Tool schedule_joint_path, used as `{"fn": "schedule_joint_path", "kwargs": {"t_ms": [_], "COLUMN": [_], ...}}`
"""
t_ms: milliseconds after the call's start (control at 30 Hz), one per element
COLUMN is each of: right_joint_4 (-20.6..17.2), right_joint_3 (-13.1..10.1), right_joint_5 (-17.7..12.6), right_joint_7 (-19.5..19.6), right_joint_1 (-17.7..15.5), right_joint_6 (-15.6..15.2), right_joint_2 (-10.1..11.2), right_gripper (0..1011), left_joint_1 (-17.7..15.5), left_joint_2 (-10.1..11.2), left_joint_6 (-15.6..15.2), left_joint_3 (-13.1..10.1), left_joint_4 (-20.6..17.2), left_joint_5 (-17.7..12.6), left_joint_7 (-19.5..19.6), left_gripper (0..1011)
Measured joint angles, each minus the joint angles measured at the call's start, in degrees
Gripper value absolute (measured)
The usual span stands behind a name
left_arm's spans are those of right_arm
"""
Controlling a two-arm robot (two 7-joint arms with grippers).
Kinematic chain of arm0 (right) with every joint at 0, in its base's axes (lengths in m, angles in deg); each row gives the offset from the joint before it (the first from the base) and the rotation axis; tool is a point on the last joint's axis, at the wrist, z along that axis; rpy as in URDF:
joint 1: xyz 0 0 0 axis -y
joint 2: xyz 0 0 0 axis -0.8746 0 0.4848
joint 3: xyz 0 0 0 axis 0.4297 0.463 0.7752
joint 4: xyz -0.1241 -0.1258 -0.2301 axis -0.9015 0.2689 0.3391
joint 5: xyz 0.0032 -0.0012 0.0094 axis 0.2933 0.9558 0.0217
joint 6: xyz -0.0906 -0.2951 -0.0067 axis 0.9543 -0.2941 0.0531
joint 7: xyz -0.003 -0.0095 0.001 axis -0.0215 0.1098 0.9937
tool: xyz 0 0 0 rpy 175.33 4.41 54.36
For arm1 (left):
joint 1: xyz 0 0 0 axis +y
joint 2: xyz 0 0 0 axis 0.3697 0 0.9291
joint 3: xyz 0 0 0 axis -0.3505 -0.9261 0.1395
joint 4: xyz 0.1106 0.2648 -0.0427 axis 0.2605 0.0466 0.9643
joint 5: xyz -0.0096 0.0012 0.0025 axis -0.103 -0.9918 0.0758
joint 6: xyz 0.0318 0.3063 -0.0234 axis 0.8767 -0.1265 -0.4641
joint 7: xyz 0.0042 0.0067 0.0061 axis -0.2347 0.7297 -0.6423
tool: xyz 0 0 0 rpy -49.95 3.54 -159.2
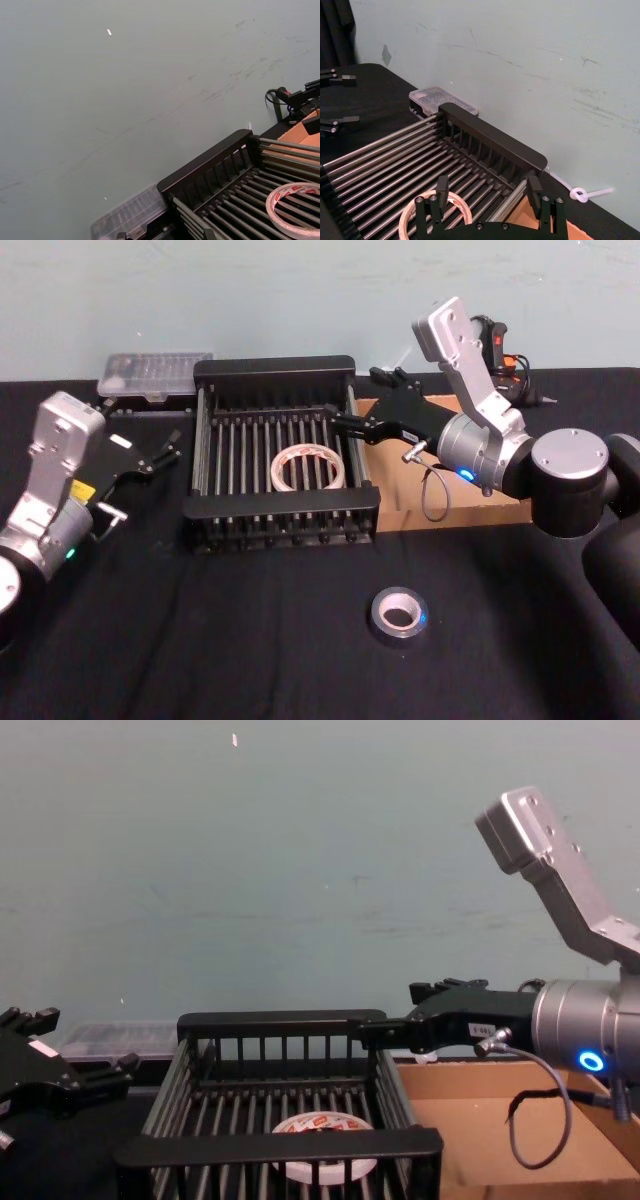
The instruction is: Pick up the white tape and place it into the black box , Pick up the silver tape and place it into the brown box.
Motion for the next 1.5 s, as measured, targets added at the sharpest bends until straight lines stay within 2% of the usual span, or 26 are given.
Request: {"fn": "schedule_joint_path", "kwargs": {"t_ms": [67,333,533,833,933,1067,1367,1500], "right_joint_4": [0.00,-0.28,-3.41,-12.63,-16.77,-20.49,-27.76,-29.86], "right_joint_3": [0.00,-0.11,-1.57,-3.76,-4.85,-5.92,-7.55,-7.83], "right_joint_5": [0.00,0.00,-0.88,-2.32,-3.16,-4.25,-8.07,-9.62], "right_joint_7": [0.00,0.15,0.77,0.60,0.38,-0.04,-1.26,-1.39], "right_joint_1": [0.00,-0.18,-1.63,-6.85,-9.66,-12.39,-18.76,-20.97], "right_joint_6": [0.00,-0.15,-1.70,-5.19,-6.63,-7.90,-11.80,-13.49], "right_joint_2": [0.00,0.05,1.06,6.40,9.03,11.53,16.49,17.85], "right_gripper": [1002,1002,1002,1002,1002,1002,1002,1002], "left_joint_1": [0.00,0.00,0.00,0.00,0.00,0.00,0.00,0.00], "left_joint_2": [0.00,0.00,0.00,0.00,0.00,0.00,0.00,0.00], "left_joint_6": [0.00,0.00,0.00,0.00,0.00,0.00,0.00,0.00], "left_joint_3": [0.00,0.00,0.00,0.00,0.00,0.00,0.00,0.00], "left_joint_4": [0.00,0.00,0.00,0.00,0.00,0.00,0.00,0.00], "left_joint_5": [0.00,0.00,0.00,0.00,0.00,0.00,0.00,0.00], "left_joint_7": [0.00,0.00,0.00,0.00,0.00,0.00,0.00,0.00], "left_gripper": [1002,1001,1001,1001,1002,1001,1001,1002]}}
